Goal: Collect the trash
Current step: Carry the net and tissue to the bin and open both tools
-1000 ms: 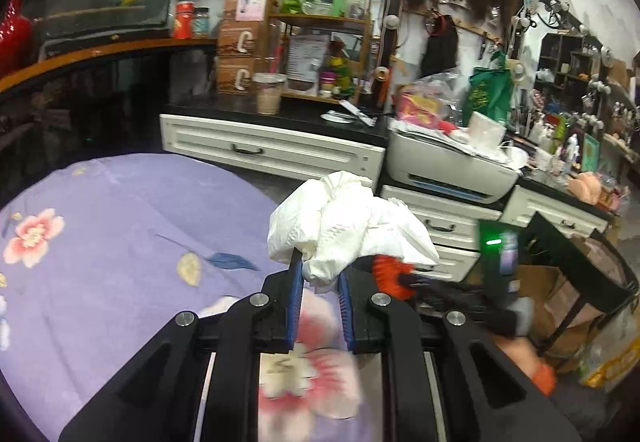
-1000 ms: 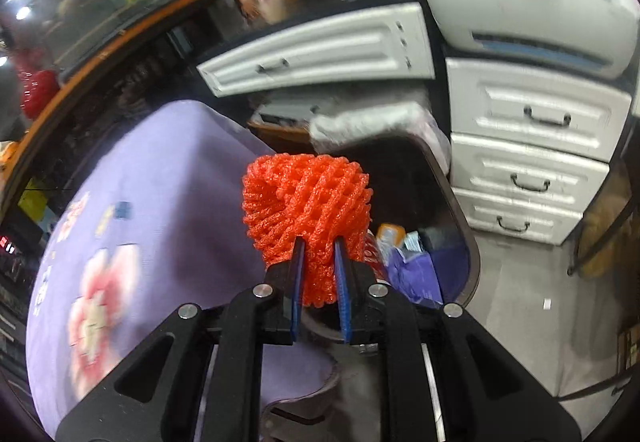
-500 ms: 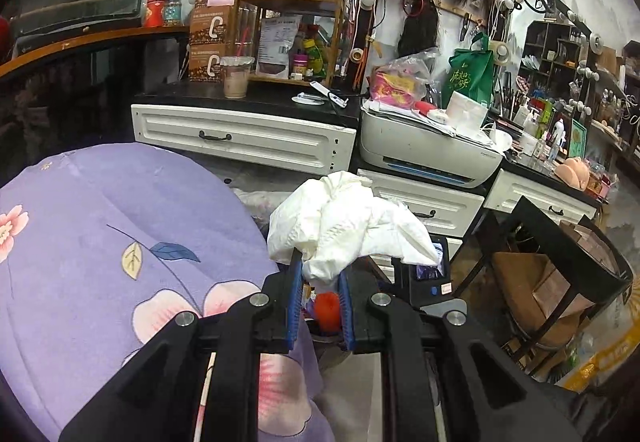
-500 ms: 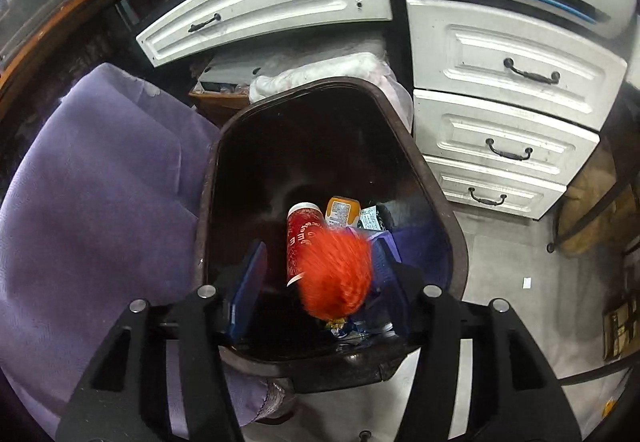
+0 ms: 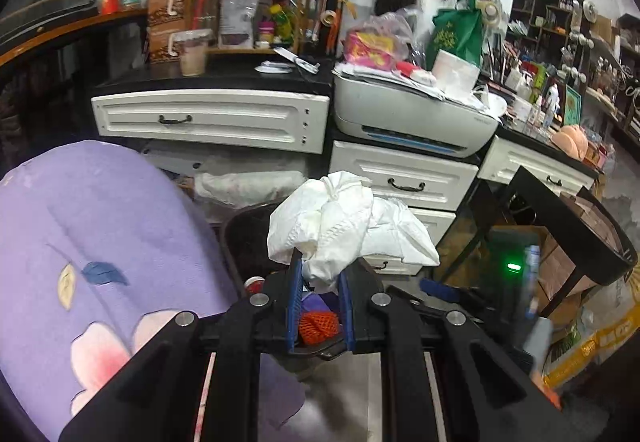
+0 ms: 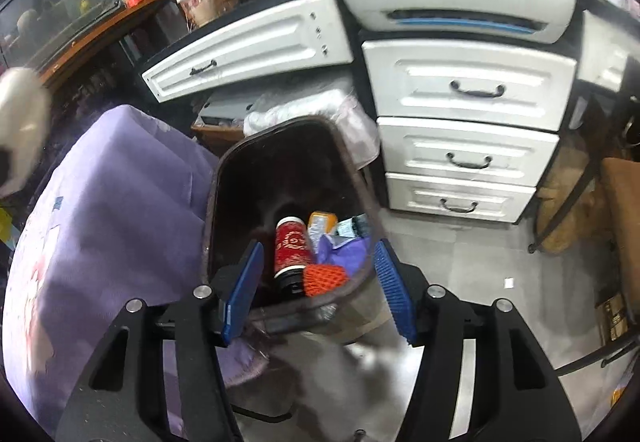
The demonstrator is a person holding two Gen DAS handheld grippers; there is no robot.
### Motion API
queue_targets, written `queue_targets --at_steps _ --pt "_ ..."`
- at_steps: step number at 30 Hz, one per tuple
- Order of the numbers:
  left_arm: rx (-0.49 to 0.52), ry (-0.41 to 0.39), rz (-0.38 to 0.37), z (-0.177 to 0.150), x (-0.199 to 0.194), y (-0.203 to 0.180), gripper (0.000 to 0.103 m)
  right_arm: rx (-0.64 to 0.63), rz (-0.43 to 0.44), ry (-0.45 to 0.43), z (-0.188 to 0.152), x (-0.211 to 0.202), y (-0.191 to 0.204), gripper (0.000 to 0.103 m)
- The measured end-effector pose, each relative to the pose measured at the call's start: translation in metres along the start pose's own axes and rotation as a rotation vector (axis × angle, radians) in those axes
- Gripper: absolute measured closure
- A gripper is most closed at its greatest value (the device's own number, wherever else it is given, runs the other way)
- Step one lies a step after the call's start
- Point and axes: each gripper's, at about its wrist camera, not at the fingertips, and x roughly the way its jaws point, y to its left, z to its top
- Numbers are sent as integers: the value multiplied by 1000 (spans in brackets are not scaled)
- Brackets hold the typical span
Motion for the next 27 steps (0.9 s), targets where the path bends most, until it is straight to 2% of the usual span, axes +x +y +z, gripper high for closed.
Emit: queue_targets --at_steps 8,15,20,21,23,24,25,27 --pt "2 78 -2 9 45 -6 86 -28 -65 -59 -21 -51 -23 34" --pt "-40 158 4 14 85 0 86 11 -34 -86 -39 -78 -38 32" --pt "-38 238 66 10 120 4 83 39 -7 -118 -44 -98 -40 32" --pt "-45 254 67 8 126 6 79 38 -5 -124 -45 -101 -39 31" --pt "-55 287 69 4 135 7 55 27 -10 -144 -44 -109 -36 30" --pt "-56 282 83 2 136 6 47 22 -13 -151 -44 -112 -35 30" --pt "-52 273 88 2 135 4 35 18 -14 -158 -44 -116 -34 30" --pt "-42 252 85 5 131 0 30 20 -19 -172 -44 -122 -34 29"
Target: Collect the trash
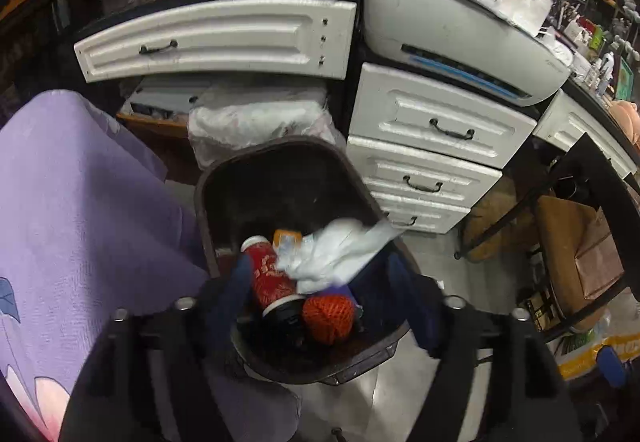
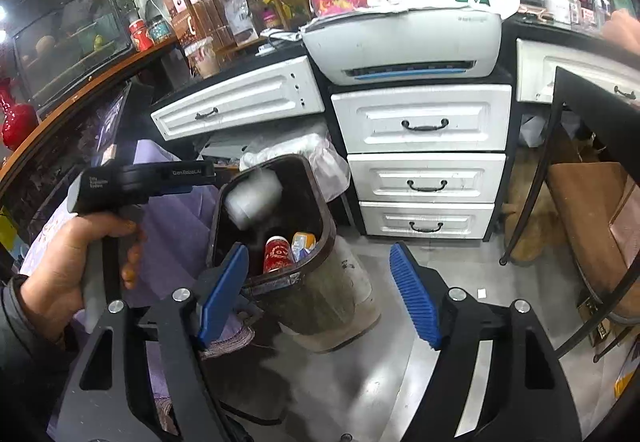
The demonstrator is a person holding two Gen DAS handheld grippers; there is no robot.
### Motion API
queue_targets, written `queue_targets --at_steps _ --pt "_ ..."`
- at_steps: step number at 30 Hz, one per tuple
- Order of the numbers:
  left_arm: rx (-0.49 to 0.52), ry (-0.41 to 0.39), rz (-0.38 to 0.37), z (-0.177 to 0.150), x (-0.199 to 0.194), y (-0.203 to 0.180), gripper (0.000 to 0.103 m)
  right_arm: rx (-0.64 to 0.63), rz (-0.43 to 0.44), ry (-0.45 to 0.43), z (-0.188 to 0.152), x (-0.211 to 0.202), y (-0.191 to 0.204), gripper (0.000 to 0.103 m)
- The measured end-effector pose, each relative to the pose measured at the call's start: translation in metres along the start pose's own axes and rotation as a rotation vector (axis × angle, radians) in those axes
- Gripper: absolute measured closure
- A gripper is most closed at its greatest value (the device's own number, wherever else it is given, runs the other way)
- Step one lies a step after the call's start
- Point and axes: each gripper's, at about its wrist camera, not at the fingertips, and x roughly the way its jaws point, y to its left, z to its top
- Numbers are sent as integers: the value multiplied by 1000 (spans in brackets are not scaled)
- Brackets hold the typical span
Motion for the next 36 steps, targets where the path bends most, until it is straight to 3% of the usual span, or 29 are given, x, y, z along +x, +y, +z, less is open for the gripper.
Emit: queue_targets --at_steps 4,13,28,31,36 --pt "28 -52 -22 1 -22 -10 26 13 -9 -15 2 -9 -3 29" --pt "41 -263 -70 -18 -113 -15 5 17 -48 -30 -1 -26 -1 23" --pt "48 -455 -20 -77 -227 20 5 -55 -34 -60 -7 -60 44 16" --pt "21 -483 -15 -94 -246 33 5 -82 -15 -81 -7 -72 64 13" --pt "14 -497 57 -128 -272 50 5 -104 4 -118 -9 -97 106 11"
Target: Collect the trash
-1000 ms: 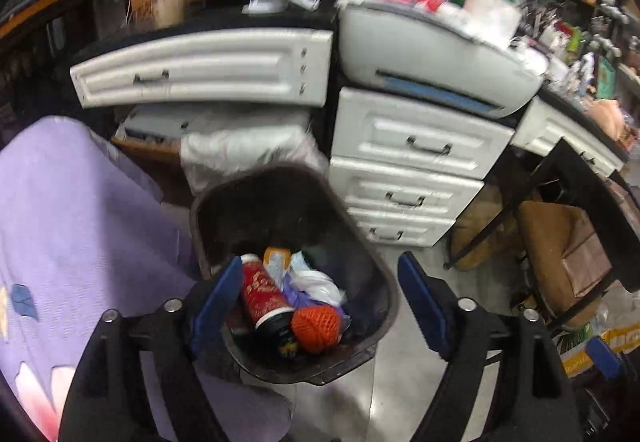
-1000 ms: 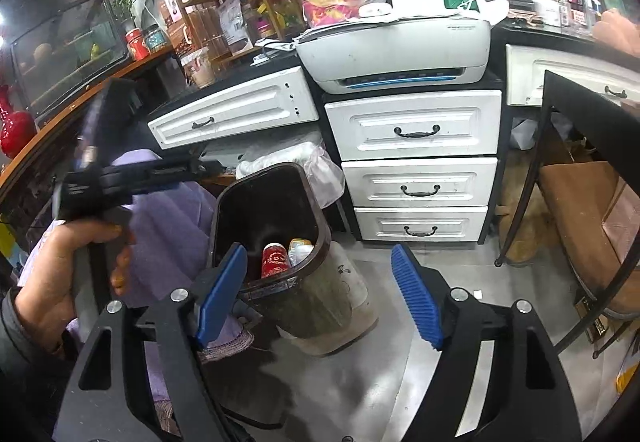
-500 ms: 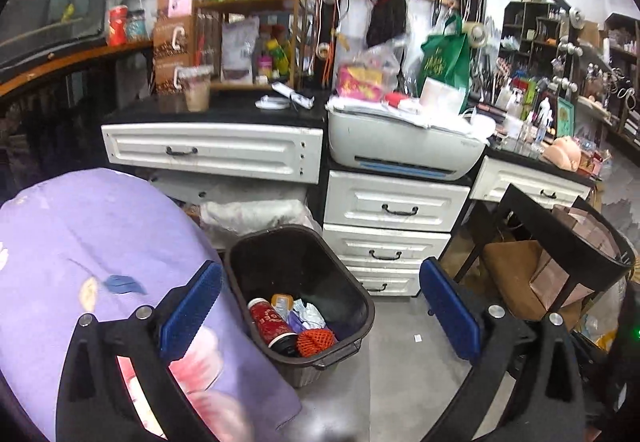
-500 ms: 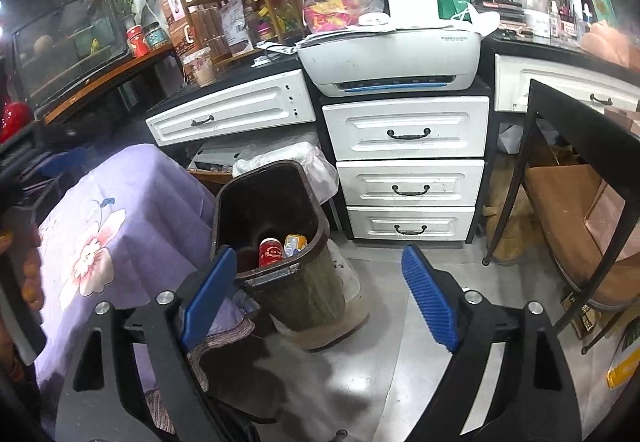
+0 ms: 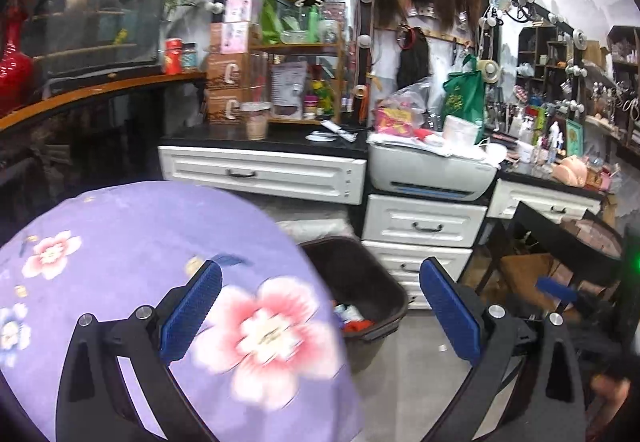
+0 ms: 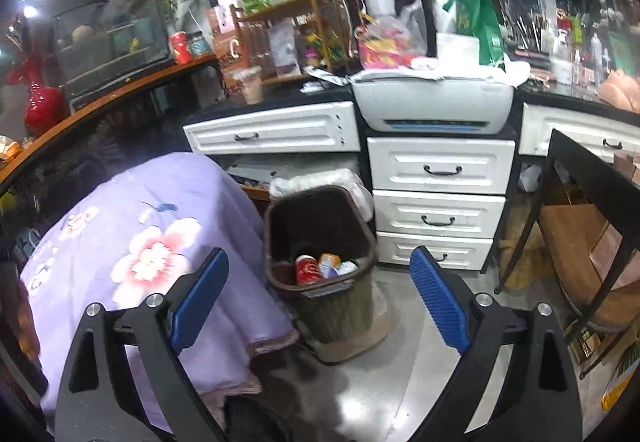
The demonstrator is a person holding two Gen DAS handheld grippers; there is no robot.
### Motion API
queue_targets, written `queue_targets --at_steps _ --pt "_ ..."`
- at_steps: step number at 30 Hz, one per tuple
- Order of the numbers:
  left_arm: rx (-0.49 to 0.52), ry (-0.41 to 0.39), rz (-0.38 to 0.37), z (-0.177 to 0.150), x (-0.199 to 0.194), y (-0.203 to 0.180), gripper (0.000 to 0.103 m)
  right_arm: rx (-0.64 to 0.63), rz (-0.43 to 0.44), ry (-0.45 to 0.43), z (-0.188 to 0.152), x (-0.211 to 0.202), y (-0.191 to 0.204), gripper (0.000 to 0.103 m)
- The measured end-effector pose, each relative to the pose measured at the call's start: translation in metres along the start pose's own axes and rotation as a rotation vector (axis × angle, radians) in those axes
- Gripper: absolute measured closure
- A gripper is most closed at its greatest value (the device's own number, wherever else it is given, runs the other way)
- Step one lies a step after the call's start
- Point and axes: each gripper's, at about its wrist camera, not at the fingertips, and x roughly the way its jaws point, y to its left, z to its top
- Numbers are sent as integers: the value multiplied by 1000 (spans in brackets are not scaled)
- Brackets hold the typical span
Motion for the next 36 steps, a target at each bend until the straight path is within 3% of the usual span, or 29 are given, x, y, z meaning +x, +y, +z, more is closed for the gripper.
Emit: queue_targets --at_steps 5,13,17,23,27,36 --pt "12 5 105 -25 -47 20 5 -54 32 -20 -4 -30 50 8" --pt "-3 -66 312 -53 -139 29 5 -213 0 -191 -37 -118 119 6" --pt "-70 -120 315 -66 -187 27 5 -277 15 -239 -59 -160 135 6" --pt "-61 -222 354 -76 -237 4 5 -319 -18 -348 -84 -215 147 6" --pt "-89 -256 344 -81 -248 2 5 -317 -25 -410 -93 -244 148 6" --pt "-82 -274 328 -86 -257 -5 5 -273 -12 -420 -88 -255 140 6"
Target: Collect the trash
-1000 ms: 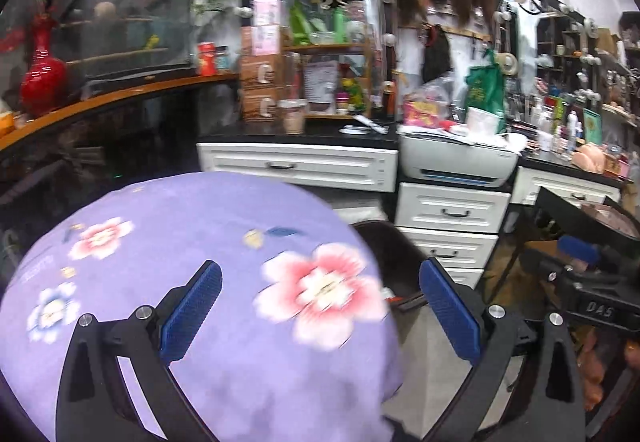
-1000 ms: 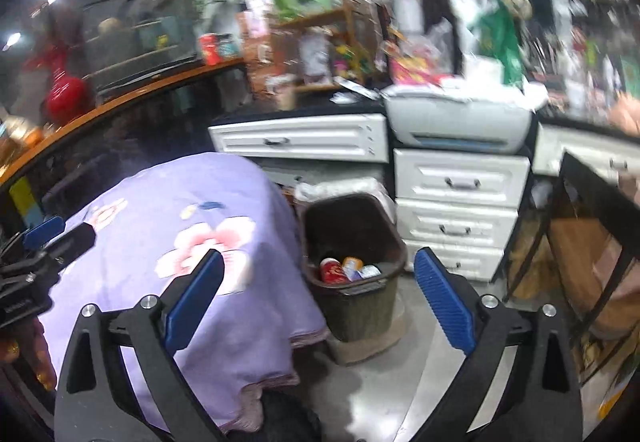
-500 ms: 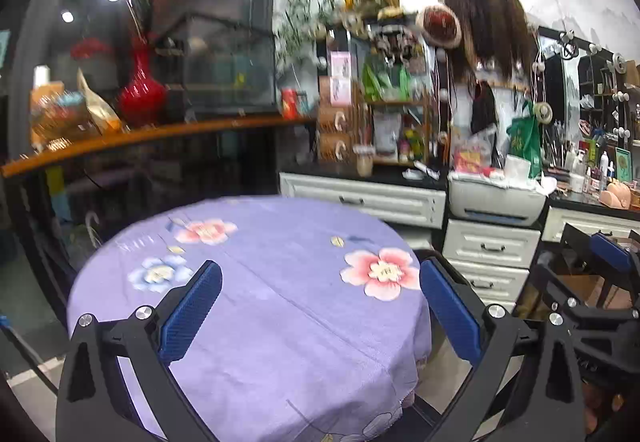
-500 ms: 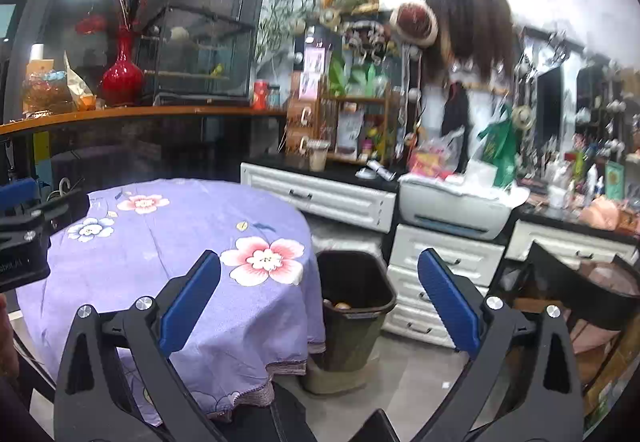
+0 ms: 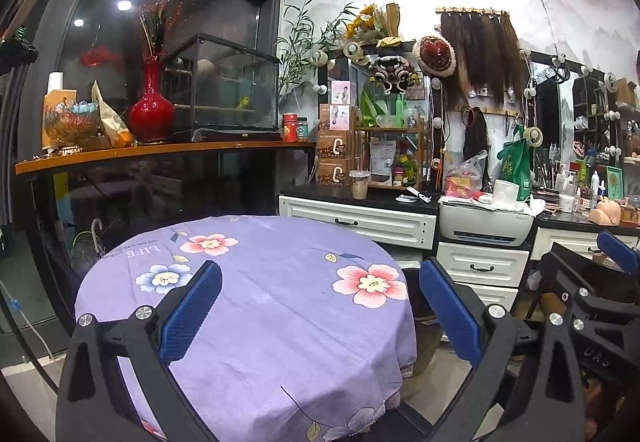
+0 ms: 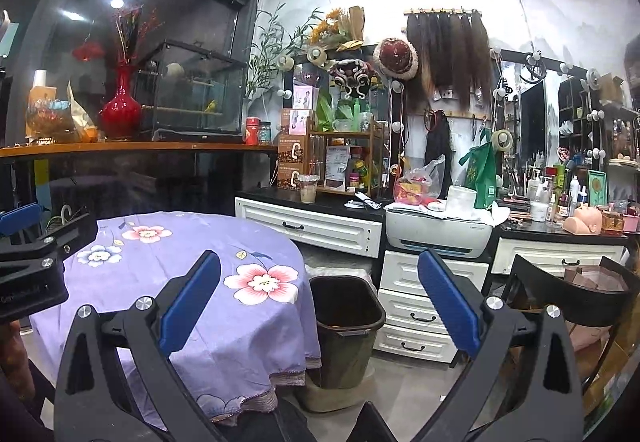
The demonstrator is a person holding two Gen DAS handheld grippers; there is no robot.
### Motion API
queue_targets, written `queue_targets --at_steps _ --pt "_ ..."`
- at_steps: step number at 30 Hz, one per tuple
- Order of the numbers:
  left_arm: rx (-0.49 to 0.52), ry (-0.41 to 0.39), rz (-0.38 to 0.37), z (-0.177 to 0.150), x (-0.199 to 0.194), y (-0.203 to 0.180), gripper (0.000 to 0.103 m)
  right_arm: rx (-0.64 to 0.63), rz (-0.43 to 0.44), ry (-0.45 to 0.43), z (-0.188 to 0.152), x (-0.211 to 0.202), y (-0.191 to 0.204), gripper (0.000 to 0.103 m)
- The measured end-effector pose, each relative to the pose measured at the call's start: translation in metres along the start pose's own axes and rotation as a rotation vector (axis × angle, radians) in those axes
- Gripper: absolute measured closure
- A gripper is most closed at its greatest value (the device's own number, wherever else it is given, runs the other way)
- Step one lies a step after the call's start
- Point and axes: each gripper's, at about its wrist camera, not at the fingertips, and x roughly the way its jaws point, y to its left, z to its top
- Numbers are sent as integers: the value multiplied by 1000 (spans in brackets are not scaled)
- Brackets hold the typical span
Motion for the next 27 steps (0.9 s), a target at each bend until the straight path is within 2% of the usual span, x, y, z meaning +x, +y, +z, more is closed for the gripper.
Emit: queue_targets --at_steps 27 --pt "-19 25 -33 -2 -4 6 5 3 16 6 -2 -1 7 6"
